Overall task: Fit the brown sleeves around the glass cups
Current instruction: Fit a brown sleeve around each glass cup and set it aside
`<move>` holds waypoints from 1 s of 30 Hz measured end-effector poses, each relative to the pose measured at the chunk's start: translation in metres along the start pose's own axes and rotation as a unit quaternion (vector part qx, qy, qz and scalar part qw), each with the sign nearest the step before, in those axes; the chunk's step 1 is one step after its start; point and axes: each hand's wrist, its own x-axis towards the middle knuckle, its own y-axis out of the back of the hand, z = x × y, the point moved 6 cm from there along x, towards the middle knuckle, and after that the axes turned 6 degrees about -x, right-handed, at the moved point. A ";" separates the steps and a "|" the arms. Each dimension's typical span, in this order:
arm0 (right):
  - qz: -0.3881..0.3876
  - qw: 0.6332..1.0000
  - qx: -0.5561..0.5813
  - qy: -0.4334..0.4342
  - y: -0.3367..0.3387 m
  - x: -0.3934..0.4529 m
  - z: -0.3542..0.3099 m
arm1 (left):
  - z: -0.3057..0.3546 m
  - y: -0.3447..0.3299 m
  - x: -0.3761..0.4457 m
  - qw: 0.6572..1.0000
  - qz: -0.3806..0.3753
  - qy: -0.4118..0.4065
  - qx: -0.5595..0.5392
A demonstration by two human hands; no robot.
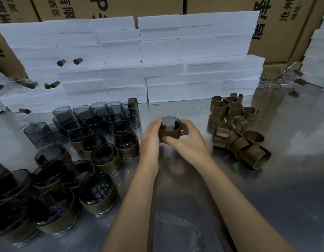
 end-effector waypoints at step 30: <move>-0.106 0.987 -0.122 -0.014 -0.008 0.001 0.015 | 0.032 0.021 -0.010 0.660 0.107 -0.215 0.712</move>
